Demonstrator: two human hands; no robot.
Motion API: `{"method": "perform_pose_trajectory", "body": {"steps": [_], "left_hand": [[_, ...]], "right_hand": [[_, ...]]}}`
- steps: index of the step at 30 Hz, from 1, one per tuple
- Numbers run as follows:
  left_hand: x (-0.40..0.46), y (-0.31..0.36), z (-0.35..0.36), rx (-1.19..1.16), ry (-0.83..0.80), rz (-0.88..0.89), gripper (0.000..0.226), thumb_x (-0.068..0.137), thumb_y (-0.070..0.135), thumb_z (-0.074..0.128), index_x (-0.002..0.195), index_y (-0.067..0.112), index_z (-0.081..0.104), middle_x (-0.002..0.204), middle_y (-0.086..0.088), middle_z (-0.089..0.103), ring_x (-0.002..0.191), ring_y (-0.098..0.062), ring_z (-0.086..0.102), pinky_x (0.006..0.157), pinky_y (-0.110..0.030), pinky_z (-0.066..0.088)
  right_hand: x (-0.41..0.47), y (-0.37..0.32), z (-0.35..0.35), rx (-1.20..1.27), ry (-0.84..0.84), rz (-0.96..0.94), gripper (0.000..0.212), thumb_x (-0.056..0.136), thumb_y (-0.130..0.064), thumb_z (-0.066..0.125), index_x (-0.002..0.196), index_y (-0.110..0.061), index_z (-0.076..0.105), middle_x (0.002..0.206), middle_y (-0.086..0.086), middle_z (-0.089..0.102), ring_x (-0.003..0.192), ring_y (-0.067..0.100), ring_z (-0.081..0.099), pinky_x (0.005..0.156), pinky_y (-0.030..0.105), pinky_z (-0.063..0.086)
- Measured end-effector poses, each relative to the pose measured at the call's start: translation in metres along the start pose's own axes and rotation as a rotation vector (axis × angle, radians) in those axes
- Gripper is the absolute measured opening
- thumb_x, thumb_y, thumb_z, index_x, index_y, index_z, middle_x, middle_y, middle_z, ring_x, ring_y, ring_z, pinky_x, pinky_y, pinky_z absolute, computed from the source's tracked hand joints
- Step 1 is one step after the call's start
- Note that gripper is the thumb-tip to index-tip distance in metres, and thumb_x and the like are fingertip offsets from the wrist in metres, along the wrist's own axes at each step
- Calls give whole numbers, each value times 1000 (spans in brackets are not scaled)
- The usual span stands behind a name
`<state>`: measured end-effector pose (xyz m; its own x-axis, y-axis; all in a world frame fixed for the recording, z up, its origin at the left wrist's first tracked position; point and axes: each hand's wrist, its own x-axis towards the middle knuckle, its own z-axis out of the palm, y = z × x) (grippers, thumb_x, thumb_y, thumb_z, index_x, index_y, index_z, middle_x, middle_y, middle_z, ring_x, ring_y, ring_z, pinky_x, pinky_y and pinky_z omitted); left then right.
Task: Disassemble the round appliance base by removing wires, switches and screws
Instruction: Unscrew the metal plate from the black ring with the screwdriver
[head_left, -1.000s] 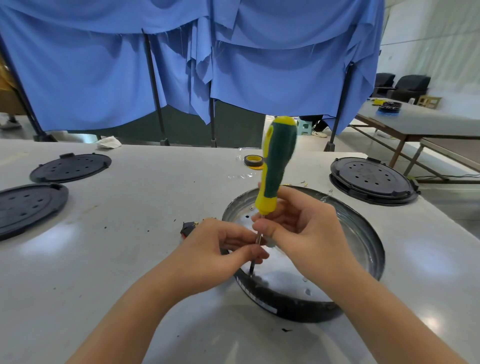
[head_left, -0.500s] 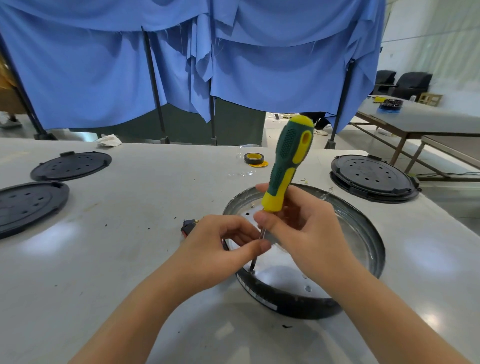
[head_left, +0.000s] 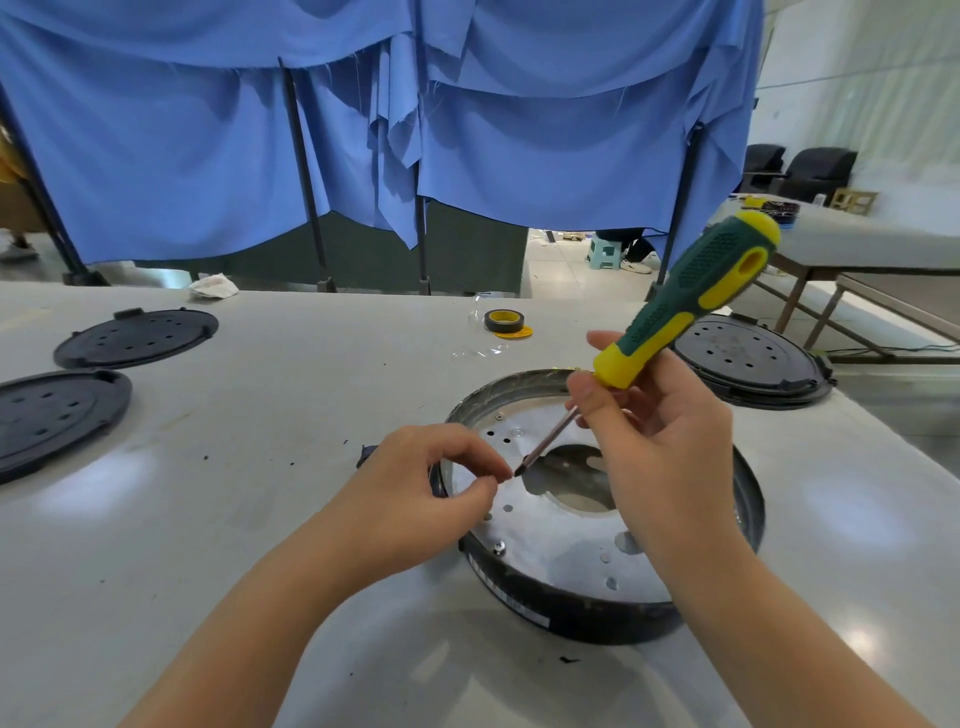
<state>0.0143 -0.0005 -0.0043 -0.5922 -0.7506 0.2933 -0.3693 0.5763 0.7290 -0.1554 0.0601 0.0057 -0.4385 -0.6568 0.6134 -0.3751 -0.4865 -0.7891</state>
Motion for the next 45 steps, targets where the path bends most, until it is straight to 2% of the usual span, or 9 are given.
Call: {"method": "perform_pose_trajectory", "body": {"steps": [4, 7, 13, 16, 19, 30, 38, 41, 45], "left_hand": [[10, 9, -9, 206, -232, -97, 2, 76, 38, 70, 78, 39, 71, 91, 23, 63, 88, 12, 55, 71, -11, 39], [20, 22, -13, 350, -408, -160, 12, 73, 44, 73, 80, 35, 73, 85, 19, 67, 78, 10, 58, 64, -14, 45], [39, 44, -6, 590, -607, -236, 21, 72, 41, 77, 80, 22, 72, 79, 8, 70, 66, -8, 62, 49, -19, 43], [45, 49, 0, 695, -665, -258, 30, 74, 40, 76, 88, 14, 71, 92, -1, 73, 82, -18, 68, 54, -22, 47], [50, 50, 4, 756, -707, -264, 26, 75, 38, 75, 76, 18, 59, 88, 1, 68, 84, -20, 66, 65, -29, 52], [52, 50, 9, 789, -675, -204, 36, 71, 36, 71, 59, 18, 42, 59, 2, 45, 51, -16, 44, 46, -24, 36], [51, 55, -15, 630, -571, -199, 21, 68, 38, 69, 70, 17, 70, 43, 12, 52, 36, -3, 45, 32, -9, 30], [47, 52, -34, 475, -497, -186, 15, 65, 39, 68, 68, 24, 70, 48, 16, 59, 40, 3, 49, 39, -13, 40], [34, 36, -56, 215, -408, -197, 15, 64, 35, 66, 72, 25, 73, 71, -5, 70, 60, -9, 60, 71, -41, 58]], "right_hand": [[2, 5, -2, -50, 54, 28, 20, 86, -24, 67, 98, -39, 61, 80, -8, 67, 77, 11, 66, 70, 20, 55], [2, 7, -1, -114, 29, 74, 18, 86, -25, 68, 90, -41, 59, 78, -9, 67, 76, 10, 66, 66, 16, 53], [0, 7, 1, -167, -41, 100, 18, 86, -23, 68, 84, -38, 58, 77, -4, 65, 75, 18, 65, 69, 32, 57], [0, 7, 1, -165, -56, 109, 18, 85, -22, 68, 82, -37, 57, 75, -3, 65, 73, 19, 64, 68, 33, 58], [-1, 9, 0, -157, -70, 127, 18, 86, -21, 68, 82, -36, 58, 73, -3, 63, 72, 22, 63, 69, 35, 58], [0, 11, 0, -166, -96, 154, 17, 85, -20, 69, 83, -34, 59, 67, -6, 61, 69, 19, 62, 69, 34, 58], [0, 11, 1, -174, -97, 163, 13, 85, -20, 69, 83, -30, 60, 66, -6, 60, 70, 21, 62, 70, 42, 58], [-1, 12, 1, -171, -91, 173, 10, 85, -21, 69, 84, -26, 61, 67, -2, 60, 70, 24, 62, 70, 45, 57], [0, 13, 1, -161, -102, 196, 8, 86, -22, 68, 85, -27, 62, 63, -11, 57, 70, 24, 60, 70, 46, 57]]}}
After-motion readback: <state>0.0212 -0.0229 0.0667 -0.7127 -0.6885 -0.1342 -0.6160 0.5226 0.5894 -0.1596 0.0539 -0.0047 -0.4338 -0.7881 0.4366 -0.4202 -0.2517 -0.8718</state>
